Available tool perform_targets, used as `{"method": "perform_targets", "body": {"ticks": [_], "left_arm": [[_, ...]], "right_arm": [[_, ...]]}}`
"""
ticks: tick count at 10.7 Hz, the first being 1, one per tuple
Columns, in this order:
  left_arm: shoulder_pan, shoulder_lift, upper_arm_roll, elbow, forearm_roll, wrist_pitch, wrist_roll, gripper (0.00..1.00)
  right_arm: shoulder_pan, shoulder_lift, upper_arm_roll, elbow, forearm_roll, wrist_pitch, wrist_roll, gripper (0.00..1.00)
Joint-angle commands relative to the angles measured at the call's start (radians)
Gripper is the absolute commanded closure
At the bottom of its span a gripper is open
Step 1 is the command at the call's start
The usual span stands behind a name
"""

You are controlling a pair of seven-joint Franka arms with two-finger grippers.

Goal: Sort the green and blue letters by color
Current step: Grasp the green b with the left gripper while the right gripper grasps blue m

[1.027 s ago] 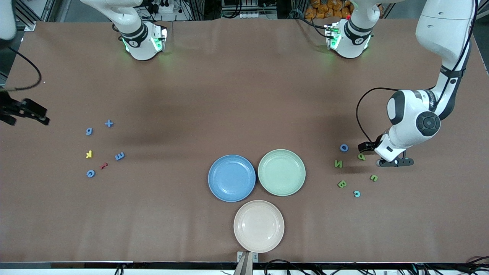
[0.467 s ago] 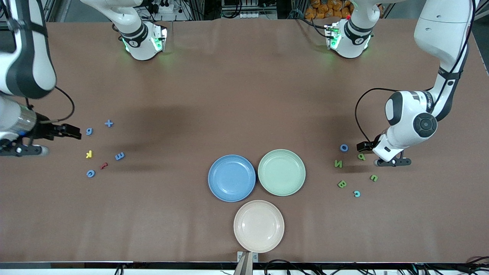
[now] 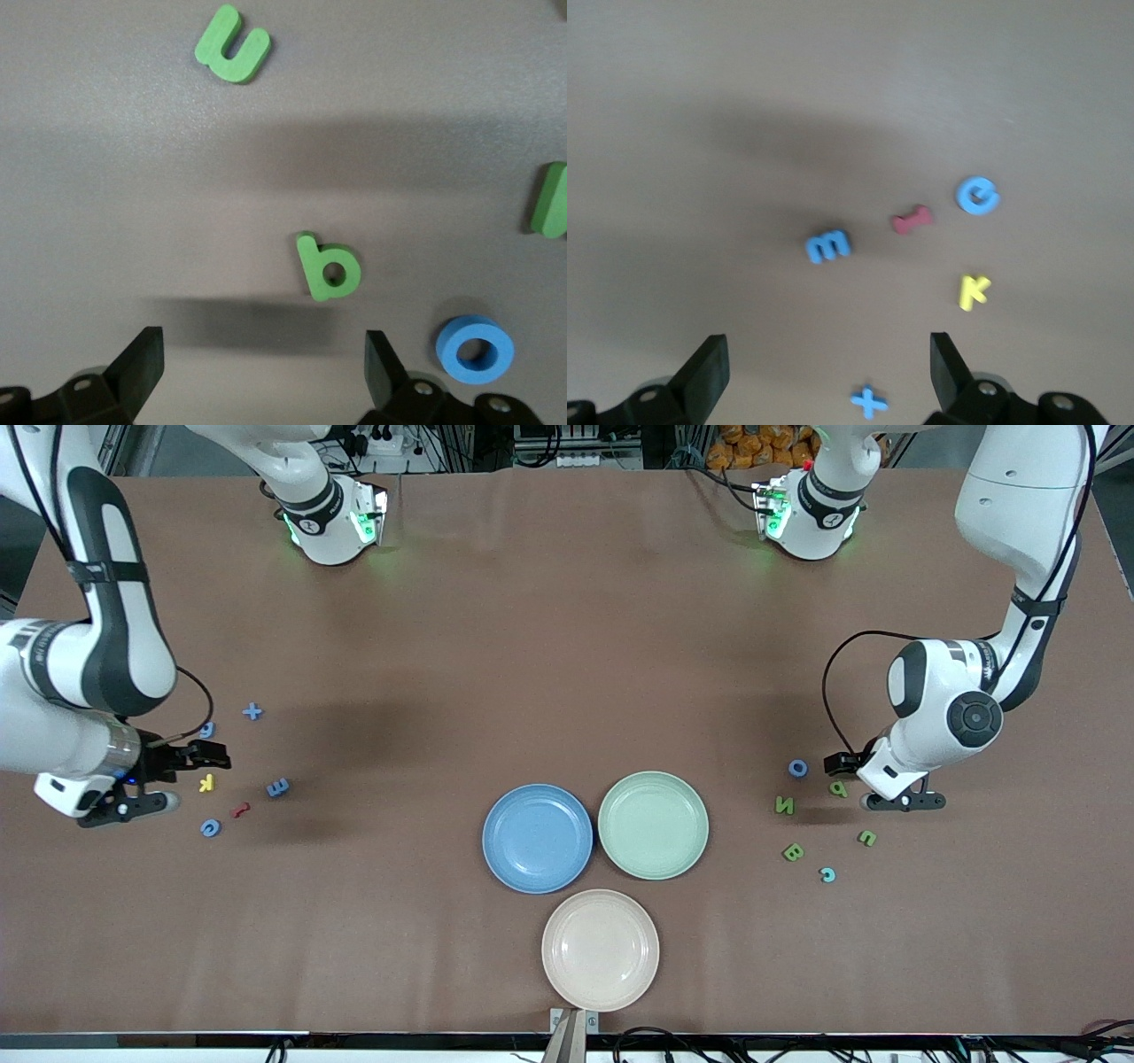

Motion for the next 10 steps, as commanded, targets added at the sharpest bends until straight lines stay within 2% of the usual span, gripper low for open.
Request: {"method": "perform_targets", "body": {"ticks": [1, 3, 6, 9, 10], "left_arm": [[-0.019, 0.023, 0.013, 0.005, 0.024, 0.039, -0.016, 0.0], [-0.034, 0.038, 0.013, 0.022, 0.023, 0.042, -0.018, 0.0], [-0.036, 0.056, 0.015, 0.037, 0.023, 0.067, -0.018, 0.0], [-0.034, 0.063, 0.016, 0.039, 0.023, 0.081, -0.032, 0.01], [-0.034, 0.063, 0.016, 0.039, 0.023, 0.081, -0.053, 0.14]], "right_arm": [[0.049, 0.002, 0.002, -0.067, 0.012, 0.082, -0.034, 0.0], [0.072, 0.008, 0.001, -0.122, 0.009, 0.185, -0.086, 0.0], [0.074, 0.07, 0.002, -0.187, 0.009, 0.364, -0.213, 0.0], [0.069, 0.139, 0.002, -0.186, 0.009, 0.435, -0.241, 0.0], [0.068, 0.147, 0.002, -0.186, 0.009, 0.441, -0.26, 0.0]]}}
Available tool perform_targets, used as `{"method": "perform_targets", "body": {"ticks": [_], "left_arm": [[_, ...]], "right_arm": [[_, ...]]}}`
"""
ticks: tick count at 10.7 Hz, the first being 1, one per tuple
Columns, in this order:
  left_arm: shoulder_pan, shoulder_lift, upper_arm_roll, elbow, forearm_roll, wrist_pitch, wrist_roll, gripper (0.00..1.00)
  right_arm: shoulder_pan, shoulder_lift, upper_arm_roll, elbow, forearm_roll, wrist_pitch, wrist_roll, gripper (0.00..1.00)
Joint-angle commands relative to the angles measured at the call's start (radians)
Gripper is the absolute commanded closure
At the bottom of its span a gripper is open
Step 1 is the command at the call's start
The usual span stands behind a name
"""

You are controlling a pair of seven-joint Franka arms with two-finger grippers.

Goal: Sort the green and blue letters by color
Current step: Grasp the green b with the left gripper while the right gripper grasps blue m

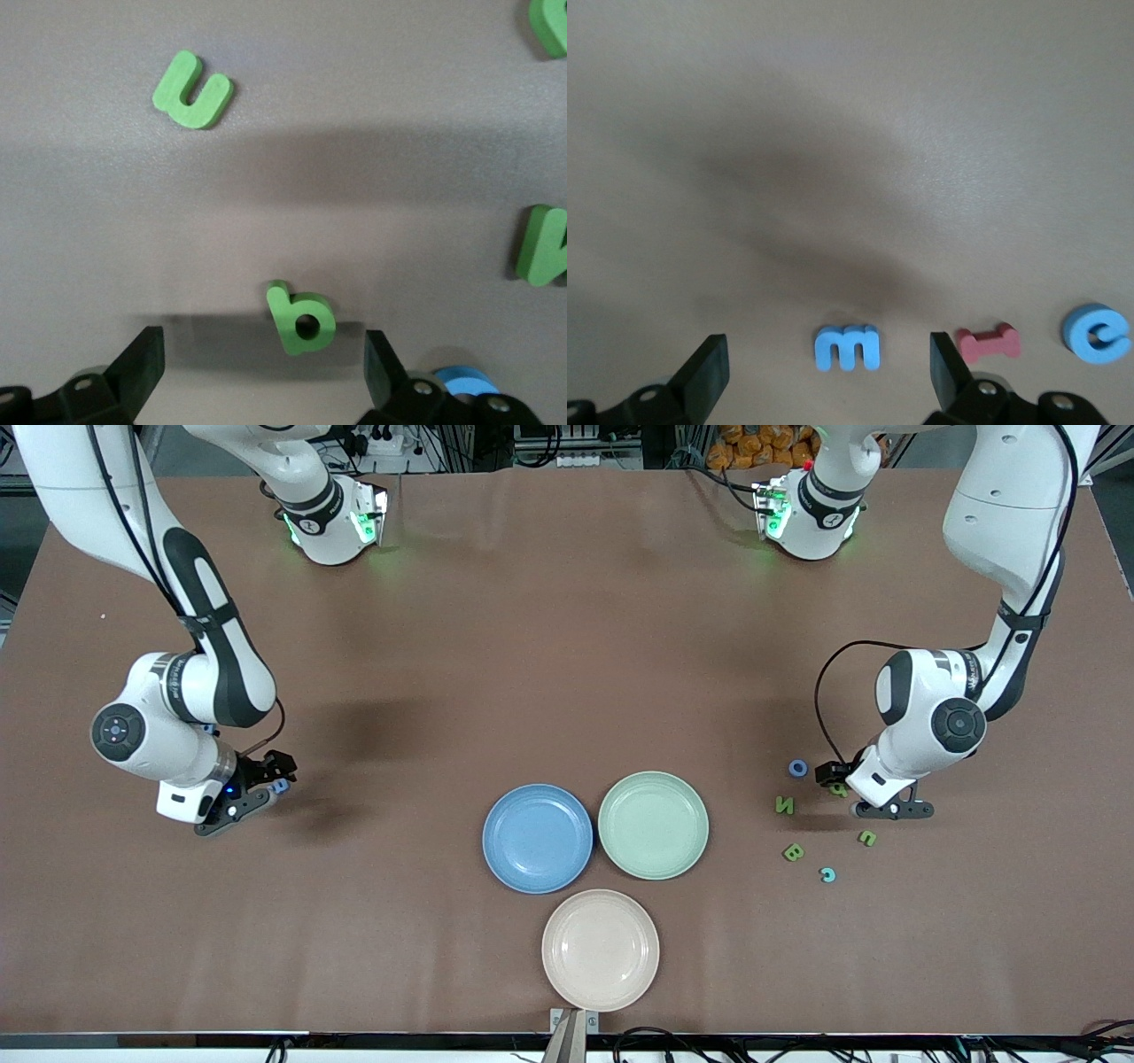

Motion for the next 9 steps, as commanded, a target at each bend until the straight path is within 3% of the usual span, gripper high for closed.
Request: {"method": "perform_targets", "body": {"ticks": [1, 3, 4, 6, 9], "left_arm": [[-0.012, 0.01, 0.01, 0.012, 0.022, 0.011, -0.061, 0.23], [-0.016, 0.008, 0.01, 0.012, 0.022, 0.012, -0.068, 0.57], [-0.016, 0.008, 0.01, 0.012, 0.022, 0.012, -0.071, 0.68], [-0.019, 0.008, 0.01, 0.014, 0.022, 0.012, -0.071, 0.84], [-0.025, 0.002, 0.01, 0.018, 0.021, 0.014, -0.073, 0.94]], "right_arm": [[-0.01, 0.031, -0.001, 0.0, 0.008, 0.041, -0.072, 0.0], [-0.025, 0.039, 0.001, -0.025, 0.011, 0.068, -0.115, 0.0], [-0.026, 0.031, -0.001, -0.058, 0.011, 0.111, -0.115, 0.0], [-0.033, 0.031, 0.001, -0.091, 0.013, 0.157, -0.123, 0.0], [-0.036, 0.031, 0.002, -0.106, 0.016, 0.157, -0.121, 0.0]]}}
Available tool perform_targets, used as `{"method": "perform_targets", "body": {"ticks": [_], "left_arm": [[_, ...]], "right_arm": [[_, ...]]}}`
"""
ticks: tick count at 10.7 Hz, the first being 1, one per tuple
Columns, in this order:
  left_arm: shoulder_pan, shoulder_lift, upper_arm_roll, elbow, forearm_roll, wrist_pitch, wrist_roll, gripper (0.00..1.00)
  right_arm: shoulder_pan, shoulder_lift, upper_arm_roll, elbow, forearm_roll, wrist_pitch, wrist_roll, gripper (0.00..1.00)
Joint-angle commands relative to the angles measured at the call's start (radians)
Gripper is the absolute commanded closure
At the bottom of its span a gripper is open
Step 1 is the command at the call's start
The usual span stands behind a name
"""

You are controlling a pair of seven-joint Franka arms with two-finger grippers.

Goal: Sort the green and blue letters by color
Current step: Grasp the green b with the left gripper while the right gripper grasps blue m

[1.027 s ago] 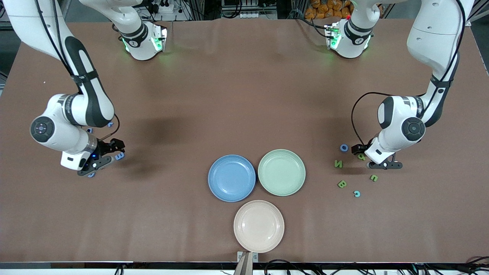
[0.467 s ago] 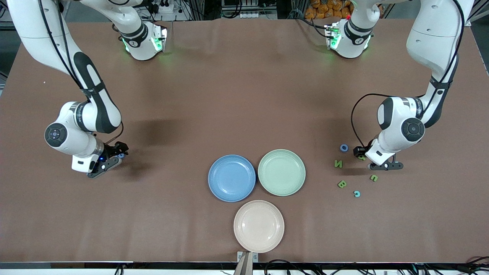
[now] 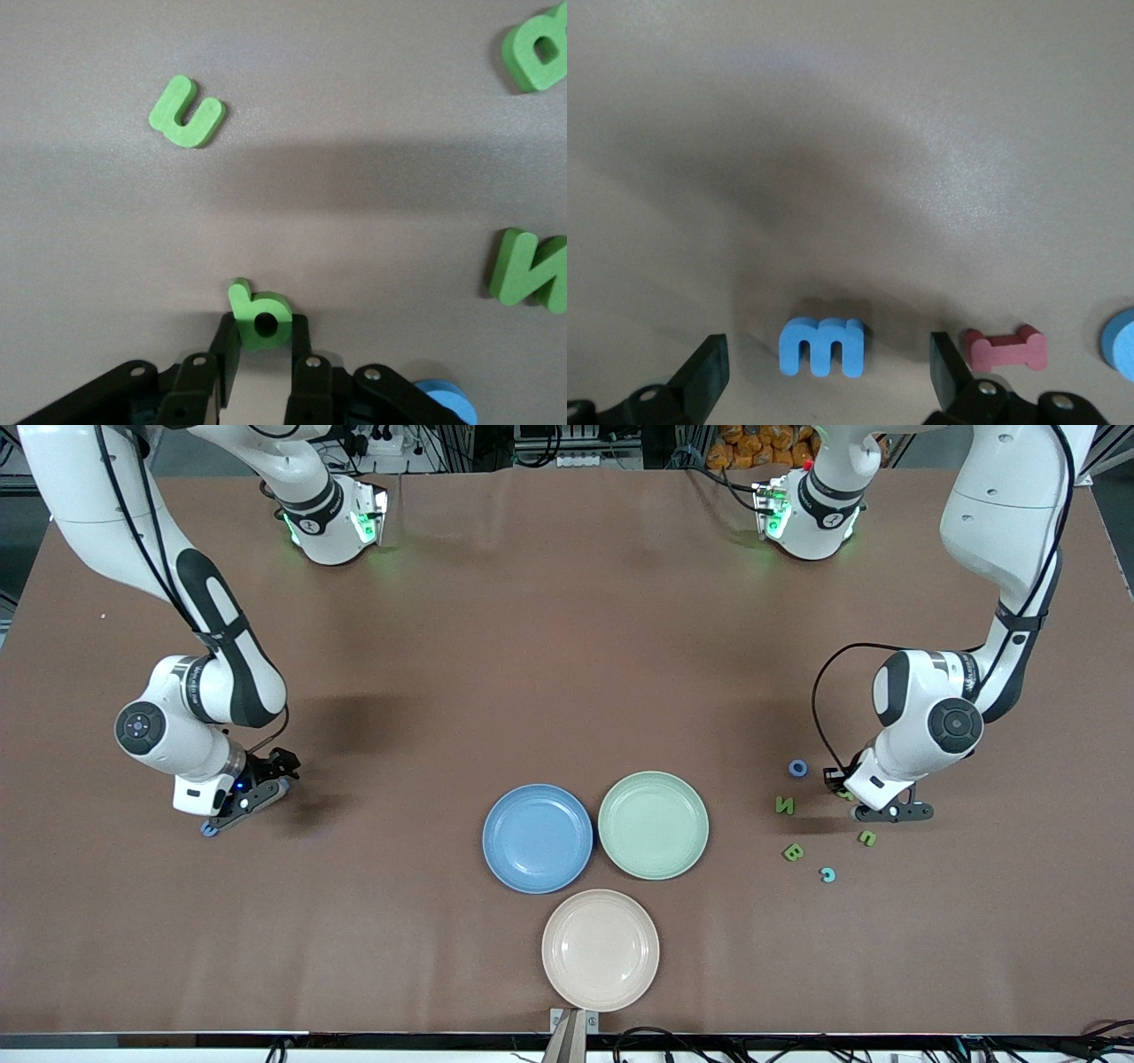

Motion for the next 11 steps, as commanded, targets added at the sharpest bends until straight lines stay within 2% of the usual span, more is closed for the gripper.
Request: {"method": "perform_targets", "body": {"ticks": [1, 3, 4, 5, 6, 7, 11], "left_arm": [[-0.013, -0.007, 0.01, 0.015, 0.018, 0.008, -0.03, 0.96], [-0.013, -0.044, 0.01, 0.019, 0.015, 0.004, -0.03, 0.96], [-0.02, -0.059, 0.01, 0.021, 0.011, 0.001, -0.032, 0.96], [-0.036, -0.076, 0.01, 0.021, 0.01, -0.019, -0.058, 0.96], [-0.065, -0.084, 0.01, 0.047, 0.01, -0.06, -0.119, 0.96], [-0.104, -0.081, 0.01, 0.079, 0.01, -0.109, -0.215, 0.96], [-0.284, -0.043, 0.008, 0.182, -0.034, -0.183, -0.576, 0.96]], "right_arm": [[-0.015, -0.012, 0.01, -0.028, 0.016, 0.015, -0.025, 0.0], [-0.015, -0.012, 0.01, -0.028, 0.016, 0.015, -0.025, 0.0], [-0.015, -0.012, 0.01, -0.028, 0.016, 0.015, -0.025, 0.22], [-0.015, -0.012, 0.01, -0.028, 0.016, 0.015, -0.027, 0.65], [-0.015, -0.012, 0.012, -0.027, 0.016, 0.015, -0.028, 0.93], [-0.015, -0.012, 0.013, -0.025, 0.016, 0.015, -0.03, 1.0], [-0.013, -0.028, 0.015, -0.001, 0.019, 0.001, -0.015, 1.0]]}}
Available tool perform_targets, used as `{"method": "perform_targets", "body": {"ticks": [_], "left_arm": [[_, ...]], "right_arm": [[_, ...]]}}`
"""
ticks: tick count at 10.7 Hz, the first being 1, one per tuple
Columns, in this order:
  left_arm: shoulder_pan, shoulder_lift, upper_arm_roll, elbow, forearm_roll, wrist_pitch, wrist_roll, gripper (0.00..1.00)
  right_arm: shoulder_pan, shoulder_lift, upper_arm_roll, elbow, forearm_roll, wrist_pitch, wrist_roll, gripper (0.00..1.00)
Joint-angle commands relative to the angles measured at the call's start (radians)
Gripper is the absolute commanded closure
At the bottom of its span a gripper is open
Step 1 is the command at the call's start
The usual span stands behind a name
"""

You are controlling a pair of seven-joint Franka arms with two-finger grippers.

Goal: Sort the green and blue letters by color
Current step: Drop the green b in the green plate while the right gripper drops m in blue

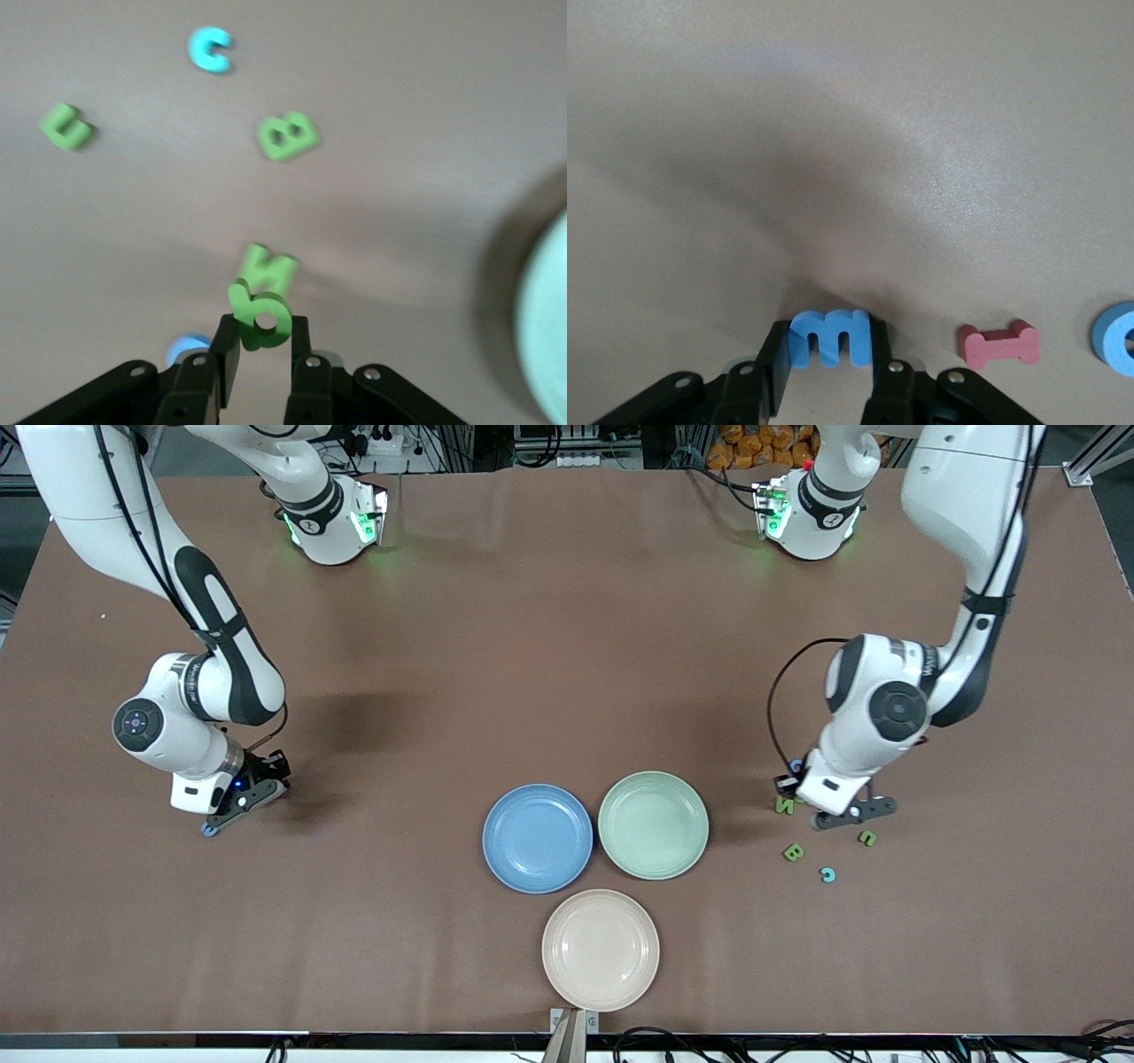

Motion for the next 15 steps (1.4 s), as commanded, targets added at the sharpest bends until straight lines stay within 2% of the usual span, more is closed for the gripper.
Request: {"method": "perform_targets", "body": {"ticks": [1, 2, 3, 6, 9, 10, 11, 13, 15], "left_arm": [[-0.118, 0.051, 0.011, 0.118, -0.069, -0.064, -0.227, 0.96], [-0.148, 0.077, 0.011, 0.159, -0.103, -0.067, -0.288, 0.96], [-0.175, 0.103, 0.011, 0.199, -0.12, -0.068, -0.34, 0.96], [-0.232, 0.184, 0.011, 0.299, -0.149, -0.068, -0.451, 0.96], [-0.267, 0.282, 0.014, 0.413, -0.178, -0.068, -0.54, 0.95], [-0.269, 0.298, 0.012, 0.433, -0.178, -0.068, -0.557, 0.94], [-0.271, 0.296, 0.015, 0.431, -0.172, -0.068, -0.551, 0.03], [-0.271, 0.28, 0.02, 0.419, -0.137, -0.068, -0.548, 0.0], [-0.228, 0.261, 0.002, 0.402, -0.045, -0.092, -0.525, 0.0]], "right_arm": [[-0.008, -0.021, 0.017, 0.047, 0.019, -0.053, 0.003, 1.0], [-0.001, -0.031, 0.042, 0.095, 0.044, -0.175, 0.041, 1.0], [-0.001, -0.031, 0.075, 0.13, 0.096, -0.242, 0.096, 1.0], [0.054, -0.031, 0.106, 0.135, 0.118, -0.248, 0.267, 1.0], [0.129, -0.028, 0.162, 0.17, 0.158, -0.241, 0.517, 1.0], [0.178, -0.027, 0.163, 0.186, 0.172, -0.233, 0.62, 1.0], [0.233, -0.013, 0.162, 0.219, 0.172, -0.209, 0.753, 1.0], [0.285, 0.042, 0.162, 0.31, 0.172, -0.198, 0.928, 1.0], [0.34, 0.091, 0.162, 0.388, 0.172, -0.193, 1.082, 1.0]]}}
